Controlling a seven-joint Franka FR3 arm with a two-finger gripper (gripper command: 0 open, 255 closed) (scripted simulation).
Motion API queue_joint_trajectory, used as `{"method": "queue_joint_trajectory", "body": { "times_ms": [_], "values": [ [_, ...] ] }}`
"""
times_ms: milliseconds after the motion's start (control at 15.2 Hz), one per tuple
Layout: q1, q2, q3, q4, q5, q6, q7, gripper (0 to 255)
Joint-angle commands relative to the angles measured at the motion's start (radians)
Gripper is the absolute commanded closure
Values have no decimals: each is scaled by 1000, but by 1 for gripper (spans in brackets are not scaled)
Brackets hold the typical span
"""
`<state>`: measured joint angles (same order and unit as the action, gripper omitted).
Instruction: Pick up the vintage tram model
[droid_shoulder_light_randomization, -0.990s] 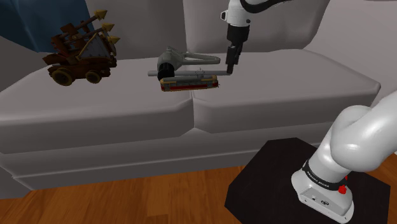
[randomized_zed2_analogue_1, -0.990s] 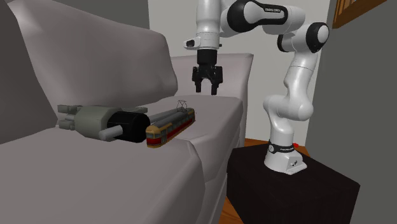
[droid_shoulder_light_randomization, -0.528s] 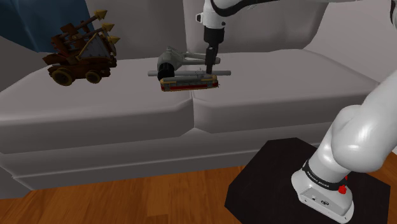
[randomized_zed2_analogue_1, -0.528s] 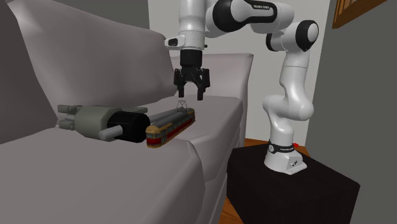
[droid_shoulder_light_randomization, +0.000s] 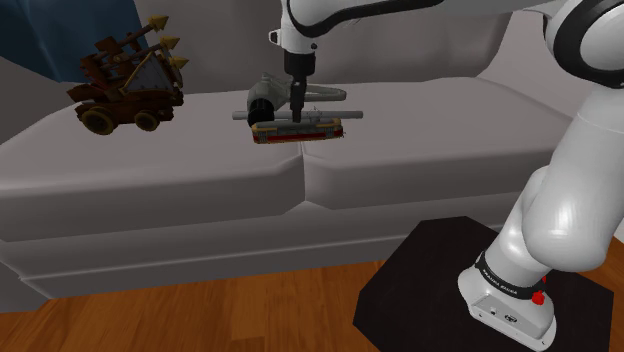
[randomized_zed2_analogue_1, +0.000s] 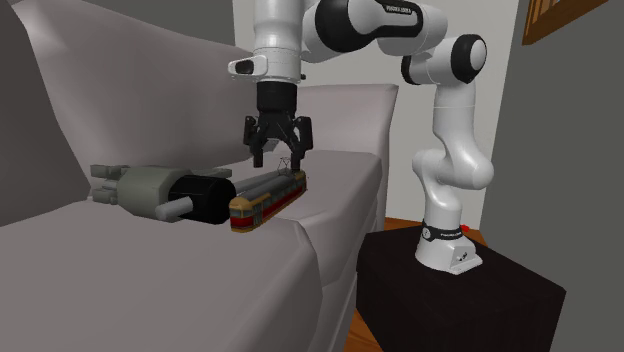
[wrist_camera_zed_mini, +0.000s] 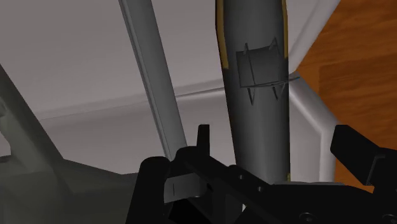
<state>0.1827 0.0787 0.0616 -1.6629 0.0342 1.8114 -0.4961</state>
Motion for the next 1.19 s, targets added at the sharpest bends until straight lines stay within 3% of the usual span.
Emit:
{"method": "queue_joint_trajectory", "body": {
  "times_ms": [0,462,528,1122],
  "values": [
    [1,9,1,-9,0,19,-6,0],
    [1,11,1,-82,1,94,-9,0],
    [1,11,1,-81,1,94,-9,255],
    [1,11,1,-82,1,94,-9,255]
  ]
}}
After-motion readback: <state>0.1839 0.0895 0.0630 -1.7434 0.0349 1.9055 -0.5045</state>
